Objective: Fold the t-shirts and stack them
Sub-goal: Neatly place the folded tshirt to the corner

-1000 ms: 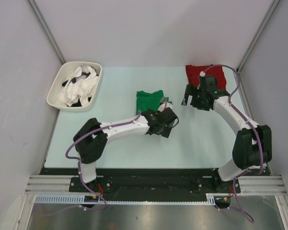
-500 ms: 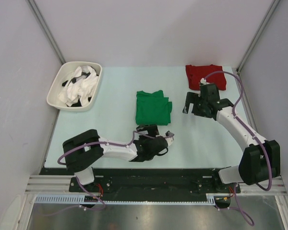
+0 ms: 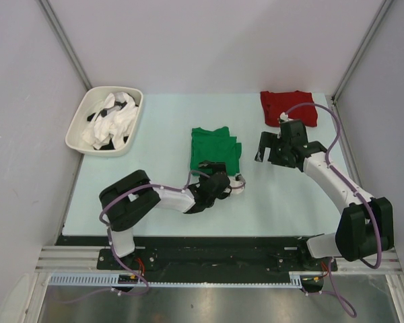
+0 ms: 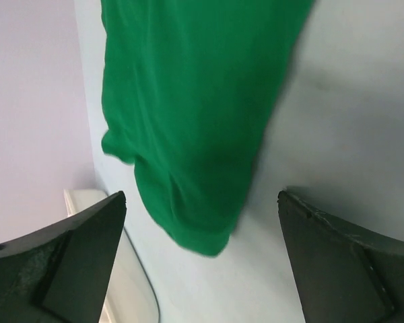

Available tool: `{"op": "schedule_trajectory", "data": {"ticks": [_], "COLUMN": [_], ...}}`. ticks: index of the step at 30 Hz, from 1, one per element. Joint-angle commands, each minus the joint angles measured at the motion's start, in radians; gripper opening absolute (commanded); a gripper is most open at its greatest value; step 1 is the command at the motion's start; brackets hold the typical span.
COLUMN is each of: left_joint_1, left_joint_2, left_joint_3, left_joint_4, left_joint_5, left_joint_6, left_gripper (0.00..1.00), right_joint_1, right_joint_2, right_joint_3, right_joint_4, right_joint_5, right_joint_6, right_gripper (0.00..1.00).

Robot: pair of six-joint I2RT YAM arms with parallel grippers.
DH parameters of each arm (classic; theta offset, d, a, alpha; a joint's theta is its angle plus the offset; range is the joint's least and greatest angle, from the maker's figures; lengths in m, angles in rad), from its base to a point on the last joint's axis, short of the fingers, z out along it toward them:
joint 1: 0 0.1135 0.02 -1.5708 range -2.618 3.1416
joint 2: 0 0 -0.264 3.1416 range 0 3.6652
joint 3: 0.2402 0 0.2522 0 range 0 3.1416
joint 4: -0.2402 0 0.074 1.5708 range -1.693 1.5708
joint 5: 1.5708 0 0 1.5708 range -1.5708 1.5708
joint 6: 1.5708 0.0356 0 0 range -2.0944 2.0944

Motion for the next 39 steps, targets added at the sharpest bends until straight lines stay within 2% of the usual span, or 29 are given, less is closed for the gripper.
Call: {"op": "schedule_trajectory", "data": {"ticks": [1,9,12,13,15,16,17,29,33,34,39], "left_joint_1": [0.01,0.063,0.08,0.086,0.102,0.106,0.112,0.142,0.142,0.142,0.145], "left_joint_2": [0.059,0.153,0.167,0.176,0.183,0.18,0.174,0.016,-0.022,-0.027,-0.056], "left_joint_3": [0.077,0.175,0.228,0.256,0.274,0.276,0.271,0.193,0.175,0.169,0.169], "left_joint_4": [-0.025,-0.06,-0.141,-0.162,-0.189,-0.186,-0.18,-0.122,-0.127,-0.122,-0.122], "left_joint_5": [0.114,0.13,0.167,0.177,0.182,0.182,0.184,0.268,0.292,0.299,0.332], "left_joint_6": [0.052,0.032,-0.032,-0.051,-0.079,-0.088,-0.092,-0.255,-0.286,-0.293,-0.324], "left_gripper": [1.0,0.94,0.71,0.54,0.35,0.12,0.0,0.0,0.0,0.0,0.0], "right_joint_1": [0.004,0.005,0.005,0.004,-0.001,-0.003,-0.006,-0.084,-0.093,-0.093,-0.087], "right_joint_2": [0.018,0.081,0.12,0.133,0.165,0.173,0.179,0.262,0.279,0.286,0.315], "right_joint_3": [-0.002,-0.026,-0.026,-0.026,-0.026,-0.03,-0.033,-0.079,-0.125,-0.135,-0.217], "right_joint_4": [0.055,0.12,0.136,0.141,0.163,0.172,0.196,0.426,0.529,0.605,0.745], "right_joint_5": [-0.019,-0.053,-0.043,-0.045,-0.045,-0.048,-0.054,-0.348,-0.462,-0.476,-0.507], "right_joint_6": [0.008,0.034,0.039,0.046,0.055,0.069,0.075,0.244,0.379,0.409,0.535], "right_gripper": [1.0,1.0,1.0,1.0,1.0,1.0,1.0,1.0,1.0,1.0,1.0]}}
